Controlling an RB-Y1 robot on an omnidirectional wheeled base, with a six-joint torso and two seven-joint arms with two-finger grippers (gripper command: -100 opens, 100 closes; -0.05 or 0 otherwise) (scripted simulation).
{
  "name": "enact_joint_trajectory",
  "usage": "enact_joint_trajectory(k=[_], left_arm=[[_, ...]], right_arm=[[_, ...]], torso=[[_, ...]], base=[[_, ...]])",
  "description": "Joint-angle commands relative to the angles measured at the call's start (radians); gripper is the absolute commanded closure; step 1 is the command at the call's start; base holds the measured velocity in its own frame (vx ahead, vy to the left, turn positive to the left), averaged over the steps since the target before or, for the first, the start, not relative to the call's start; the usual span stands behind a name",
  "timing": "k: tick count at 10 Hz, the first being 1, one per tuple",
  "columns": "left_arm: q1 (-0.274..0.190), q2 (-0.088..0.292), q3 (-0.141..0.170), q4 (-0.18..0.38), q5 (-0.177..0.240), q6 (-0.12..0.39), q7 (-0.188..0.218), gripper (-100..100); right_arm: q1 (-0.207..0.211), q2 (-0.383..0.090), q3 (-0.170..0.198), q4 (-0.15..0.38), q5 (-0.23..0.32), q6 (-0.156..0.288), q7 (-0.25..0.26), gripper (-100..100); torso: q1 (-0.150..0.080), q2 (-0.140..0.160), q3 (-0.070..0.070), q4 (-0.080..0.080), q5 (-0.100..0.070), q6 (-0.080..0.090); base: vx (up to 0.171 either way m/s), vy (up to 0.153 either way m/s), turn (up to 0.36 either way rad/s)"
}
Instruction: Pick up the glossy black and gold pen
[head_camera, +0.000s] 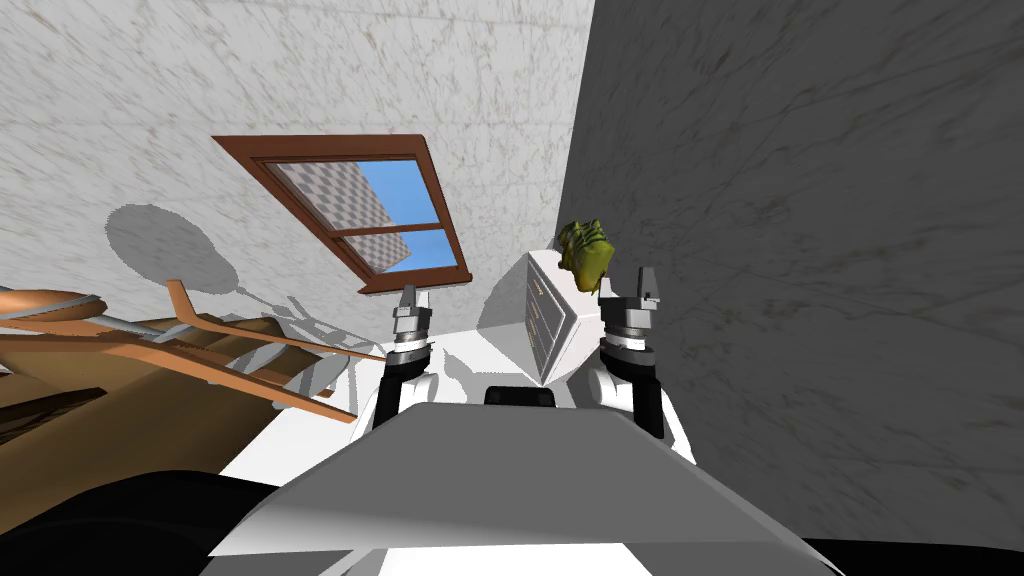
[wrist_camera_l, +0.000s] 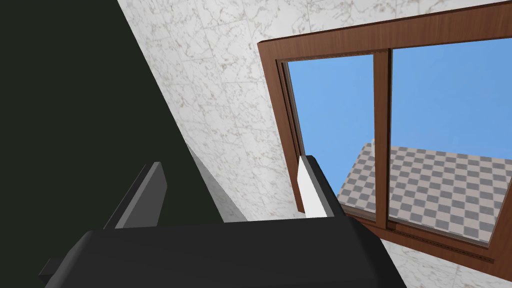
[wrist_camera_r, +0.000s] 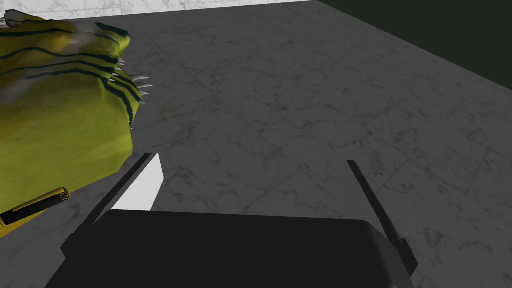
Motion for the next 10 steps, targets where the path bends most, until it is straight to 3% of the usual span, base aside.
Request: enact_joint_trajectory(k=[1,6,10], left_arm=[[0.0,0.0,0.0,0.0,0.0,0.0,0.0,0],[0.0,0.0,0.0,0.0,0.0,0.0,0.0,0],[0.0,0.0,0.0,0.0,0.0,0.0,0.0,0]], right_arm=[[0.003,-0.045,-0.007,0.003,0.005,0.006,0.004,-100],[0.024,-0.167,-0.054,0.028,0.043,0.045,0.031,-100],[0.054,-0.242,-0.119,0.065,0.095,0.1,0.069,-100]], torso=[[0.0,0.0,0.0,0.0,0.0,0.0],[0.001,-0.001,-0.001,0.0,0.0,0.0],[0.003,-0.002,-0.001,0.0,0.001,0.0]], base=[[0.003,0.006,0.01],[0.012,0.021,0.017],[0.026,0.04,0.031]])
